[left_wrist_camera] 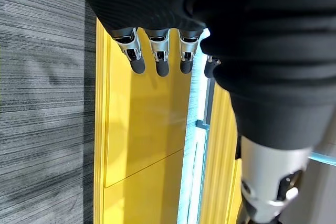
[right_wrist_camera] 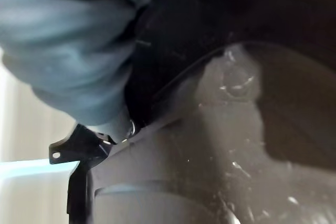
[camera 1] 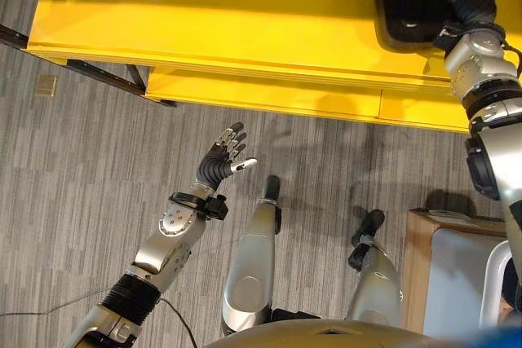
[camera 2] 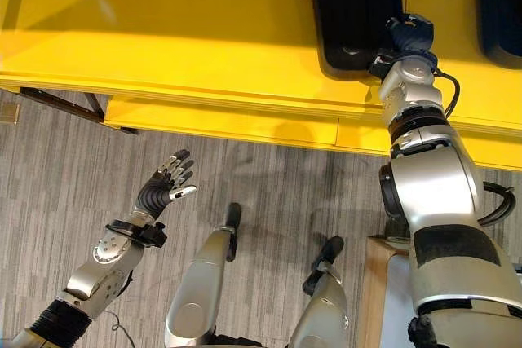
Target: Move parts from the plastic box to the shelf.
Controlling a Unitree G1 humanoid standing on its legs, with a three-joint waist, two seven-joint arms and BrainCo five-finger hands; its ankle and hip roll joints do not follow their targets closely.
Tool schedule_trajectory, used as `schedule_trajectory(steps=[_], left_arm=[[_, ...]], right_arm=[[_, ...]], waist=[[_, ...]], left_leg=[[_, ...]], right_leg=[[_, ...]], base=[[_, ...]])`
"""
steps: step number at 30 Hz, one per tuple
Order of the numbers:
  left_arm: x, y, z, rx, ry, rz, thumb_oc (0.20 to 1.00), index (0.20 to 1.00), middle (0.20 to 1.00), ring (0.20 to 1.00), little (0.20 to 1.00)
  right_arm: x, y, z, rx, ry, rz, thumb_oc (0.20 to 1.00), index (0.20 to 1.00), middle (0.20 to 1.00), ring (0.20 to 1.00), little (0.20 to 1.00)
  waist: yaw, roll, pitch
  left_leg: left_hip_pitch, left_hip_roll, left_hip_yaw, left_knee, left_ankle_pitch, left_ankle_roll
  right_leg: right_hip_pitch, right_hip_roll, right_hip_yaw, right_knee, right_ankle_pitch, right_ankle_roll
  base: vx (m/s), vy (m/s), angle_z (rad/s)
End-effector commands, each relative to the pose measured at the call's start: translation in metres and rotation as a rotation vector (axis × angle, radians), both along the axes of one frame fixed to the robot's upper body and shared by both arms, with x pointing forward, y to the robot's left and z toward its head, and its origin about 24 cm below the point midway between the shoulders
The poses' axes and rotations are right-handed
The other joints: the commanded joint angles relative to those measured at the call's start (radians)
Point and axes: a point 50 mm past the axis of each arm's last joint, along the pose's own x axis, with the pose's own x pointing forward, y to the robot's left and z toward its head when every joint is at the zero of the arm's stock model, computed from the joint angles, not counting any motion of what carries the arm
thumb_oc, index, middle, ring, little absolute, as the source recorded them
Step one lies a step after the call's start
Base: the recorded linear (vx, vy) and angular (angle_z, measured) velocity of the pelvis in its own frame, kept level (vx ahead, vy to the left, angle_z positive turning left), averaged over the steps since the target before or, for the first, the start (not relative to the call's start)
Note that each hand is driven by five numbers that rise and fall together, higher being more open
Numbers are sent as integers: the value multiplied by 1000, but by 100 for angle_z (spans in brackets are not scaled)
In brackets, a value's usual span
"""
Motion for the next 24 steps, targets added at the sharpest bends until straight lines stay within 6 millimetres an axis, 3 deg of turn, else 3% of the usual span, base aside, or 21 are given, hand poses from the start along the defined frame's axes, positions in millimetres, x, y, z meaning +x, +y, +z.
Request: schedule_trajectory(steps=[1,10,24], left_arm=[[-4,0,18,-14,-95,-23,1000,1000,1000,1000,1000],[-2,-4,19,-13,-95,-38,1000,1000,1000,1000,1000],[2,-8,24,-12,-120,-43,1000,1000,1000,1000,1000]], right_arm=[[-8,-7,43,5,-171,-12,200,200,200,200,200],[-12,-12,53,84,-233,-22,200,200,200,200,200],[-10,2,62,51,-252,7,200,200,200,200,200]], waist=[[9,-8,-39],[33,-1,-46],[62,-10,-46]], left_leg=[[-67,7,-26,-17,42,-13],[-97,-15,-40,-8,35,-4],[-141,-38,-53,14,21,3]], right_leg=[[146,-14,-7,131,-149,16],[155,-13,-29,113,-146,21],[187,-12,-69,70,-133,25]], base=[[0,0,0],[20,-16,6],[24,-7,7]])
